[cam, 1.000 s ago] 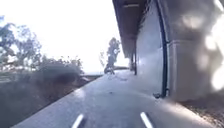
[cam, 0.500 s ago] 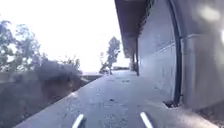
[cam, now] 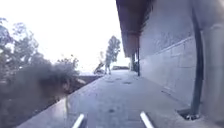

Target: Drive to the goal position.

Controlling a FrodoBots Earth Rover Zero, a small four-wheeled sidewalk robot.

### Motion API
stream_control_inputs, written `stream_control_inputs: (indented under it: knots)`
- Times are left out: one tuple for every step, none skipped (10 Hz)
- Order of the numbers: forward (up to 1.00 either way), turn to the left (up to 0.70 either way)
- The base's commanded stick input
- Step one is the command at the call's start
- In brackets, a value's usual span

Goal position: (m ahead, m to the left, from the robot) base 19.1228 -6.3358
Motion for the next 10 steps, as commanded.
stream_control_inputs:
  knots:
    - [0.98, 0.0]
    - [0.98, 0.0]
    - [0.98, 0.0]
    - [0.98, 0.0]
    - [0.98, 0.0]
    - [0.98, 0.0]
    - [0.98, 0.0]
    - [0.98, 0.0]
    - [0.98, 0.0]
    - [0.98, 0.0]
